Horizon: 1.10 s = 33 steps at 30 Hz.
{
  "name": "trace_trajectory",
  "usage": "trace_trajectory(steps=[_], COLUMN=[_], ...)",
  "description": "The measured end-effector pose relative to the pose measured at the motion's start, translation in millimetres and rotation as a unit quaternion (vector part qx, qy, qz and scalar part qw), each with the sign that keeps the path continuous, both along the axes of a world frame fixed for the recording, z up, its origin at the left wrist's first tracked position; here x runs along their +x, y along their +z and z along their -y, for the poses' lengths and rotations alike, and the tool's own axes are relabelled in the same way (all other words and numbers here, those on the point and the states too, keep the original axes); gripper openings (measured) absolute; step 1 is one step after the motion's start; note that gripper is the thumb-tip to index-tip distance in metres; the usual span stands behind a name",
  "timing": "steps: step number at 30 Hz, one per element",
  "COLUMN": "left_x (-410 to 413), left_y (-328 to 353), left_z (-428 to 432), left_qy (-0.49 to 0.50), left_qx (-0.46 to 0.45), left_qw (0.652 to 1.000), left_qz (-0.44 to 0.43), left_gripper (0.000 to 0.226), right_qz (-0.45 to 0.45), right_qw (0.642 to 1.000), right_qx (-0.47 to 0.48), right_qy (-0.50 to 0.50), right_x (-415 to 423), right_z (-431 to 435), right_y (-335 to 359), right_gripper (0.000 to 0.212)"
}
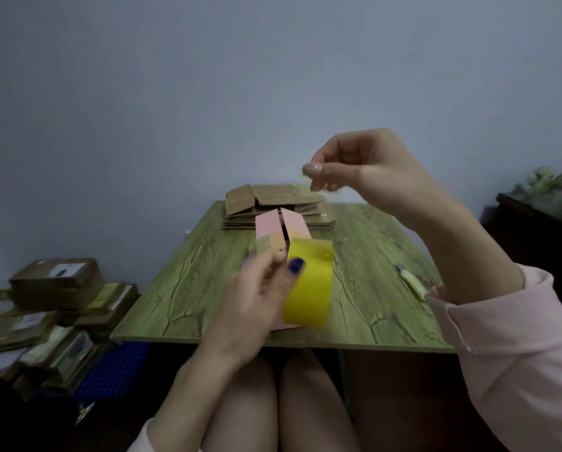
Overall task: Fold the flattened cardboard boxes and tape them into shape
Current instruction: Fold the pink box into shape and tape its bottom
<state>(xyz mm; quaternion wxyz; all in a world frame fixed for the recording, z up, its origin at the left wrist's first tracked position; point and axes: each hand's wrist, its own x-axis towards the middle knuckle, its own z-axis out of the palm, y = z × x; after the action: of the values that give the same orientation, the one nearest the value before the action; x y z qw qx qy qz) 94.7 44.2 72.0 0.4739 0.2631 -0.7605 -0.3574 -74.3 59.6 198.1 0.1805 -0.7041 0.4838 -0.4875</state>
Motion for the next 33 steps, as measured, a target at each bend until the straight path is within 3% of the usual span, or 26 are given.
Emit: trace_trajectory(steps=[3, 10, 13, 15, 17, 20, 23, 27, 33], left_x=[-11, -18, -22, -25, -24, -18, -12, -14, -14], left_y=[-10, -19, -30, -41, -47, -43, -42, -53, -49], left_z=[-7, -24, -31, -34, -36, -33, -35, -40, -38], left_qy=[0.027, 0.005, 0.024, 0.036, 0.025, -0.042, -0.114, -0.054, -0.007], left_qx=[-0.009, 0.016, 0.111, 0.219, 0.265, 0.265, 0.227, 0.185, 0.268], left_qw=[0.998, 0.998, 0.985, 0.963, 0.949, 0.950, 0.963, 0.977, 0.958], left_qz=[0.049, -0.067, -0.129, -0.153, -0.171, -0.163, -0.093, -0.087, -0.099], left_gripper=[0.060, 0.029, 0.034, 0.050, 0.057, 0.040, 0.027, 0.030, 0.014], right_qz=[0.002, -0.047, -0.065, -0.061, -0.114, -0.089, -0.032, -0.040, -0.028], right_qw=[1.000, 0.994, 0.991, 0.990, 0.986, 0.989, 0.992, 0.989, 0.987], right_qx=[-0.012, -0.010, -0.029, -0.048, -0.051, -0.056, -0.057, -0.057, -0.070], right_qy=[-0.019, -0.101, -0.114, -0.117, -0.108, -0.106, -0.107, -0.130, -0.140], right_x=[4, -3, -1, 0, 5, 5, -2, -5, -6], right_z=[4, 22, 29, 30, 30, 38, 46, 50, 53], right_y=[4, -17, -24, -20, -17, -15, -9, -13, -15], right_gripper=[0.011, 0.014, 0.018, 0.018, 0.017, 0.017, 0.017, 0.016, 0.016])
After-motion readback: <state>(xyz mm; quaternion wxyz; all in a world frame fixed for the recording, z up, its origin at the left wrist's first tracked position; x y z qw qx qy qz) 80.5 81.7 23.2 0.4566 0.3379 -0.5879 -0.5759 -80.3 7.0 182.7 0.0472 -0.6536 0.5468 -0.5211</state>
